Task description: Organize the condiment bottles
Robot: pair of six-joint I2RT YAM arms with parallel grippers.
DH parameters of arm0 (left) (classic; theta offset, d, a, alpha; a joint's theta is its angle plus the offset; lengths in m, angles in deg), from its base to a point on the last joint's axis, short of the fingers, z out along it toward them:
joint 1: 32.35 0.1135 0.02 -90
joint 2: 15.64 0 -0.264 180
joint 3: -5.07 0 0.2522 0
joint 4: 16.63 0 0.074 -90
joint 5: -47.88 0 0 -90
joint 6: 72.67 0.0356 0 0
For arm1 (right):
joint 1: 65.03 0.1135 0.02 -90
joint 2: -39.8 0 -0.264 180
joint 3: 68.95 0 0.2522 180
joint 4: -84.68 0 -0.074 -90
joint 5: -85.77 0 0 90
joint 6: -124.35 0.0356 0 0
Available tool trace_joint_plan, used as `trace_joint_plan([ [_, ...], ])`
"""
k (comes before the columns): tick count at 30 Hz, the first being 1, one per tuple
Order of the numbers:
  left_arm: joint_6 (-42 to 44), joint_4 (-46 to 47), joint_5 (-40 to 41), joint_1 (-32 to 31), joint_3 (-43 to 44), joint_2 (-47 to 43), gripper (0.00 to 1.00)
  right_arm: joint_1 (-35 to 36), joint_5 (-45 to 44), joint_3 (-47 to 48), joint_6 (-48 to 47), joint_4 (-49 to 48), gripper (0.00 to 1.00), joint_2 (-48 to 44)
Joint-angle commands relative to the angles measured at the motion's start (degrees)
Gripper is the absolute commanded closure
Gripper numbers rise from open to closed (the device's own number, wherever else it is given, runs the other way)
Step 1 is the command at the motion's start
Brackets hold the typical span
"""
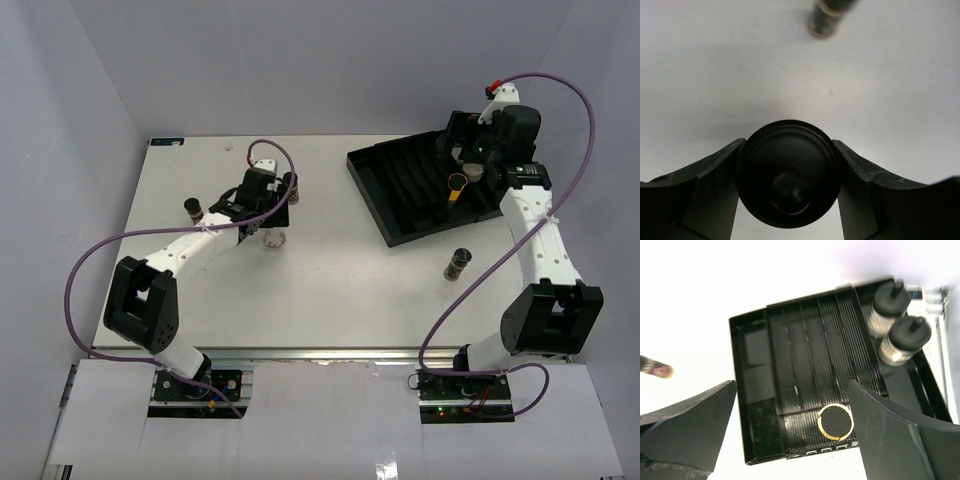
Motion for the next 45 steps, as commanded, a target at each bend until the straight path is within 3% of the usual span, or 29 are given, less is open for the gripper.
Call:
trace_joint_plan([
  [1,-3.63,4.39,0.83,-7.36,-1.99,-4.16,1.0,0.46,3.19,-1.49,1.48,1.18,0.01,-5.9],
  [6,-3.82,8.84,1.23,-12.76,0.11,-1.54,1.0,0.52,3.28,-4.71,1.52,0.48,0.02,-11.28],
  [14,-2.27,12.88,4.97,-19.32,6.65,10.41,0.99,0.52,2.21,-5.03,0.92,0.52,0.02,-13.41],
  [17,-1.25,13.63,5.04,-20.31,7.45,13.11,0.96,0.52,1.81,-4.1,-0.23,1.29,0.02,-13.44],
  [20,-1.64,13.81,4.48,-20.62,7.03,13.86,0.85,0.52,1.68,-4.09,-0.36,1.05,0.02,-13.6],
  [25,-3.43,11.7,2.09,-20.63,7.54,14.12,0.02,0.52,2.75,-3.29,0.0,1.57,0.03,-12.55],
  [32,-5.27,-1.11,3.47,-20.63,16.06,12.41,0.02,3.71,7.39,4.75,-0.74,9.49,0.02,-7.97],
  [39,-5.39,-16.97,5.65,-20.44,31.55,9.42,0.02,7.37,16.92,10.66,-0.25,14.35,0.02,-4.08],
  [42,-4.93,-22.96,5.28,-19.04,36.19,6.73,0.02,9.45,18.47,11.44,0.98,15.88,0.02,-2.7],
  [45,-6.55,-28.88,4.02,-13.33,37.18,3.92,0.02,12.77,17.52,11.0,1.87,16.24,0.02,-1.75],
])
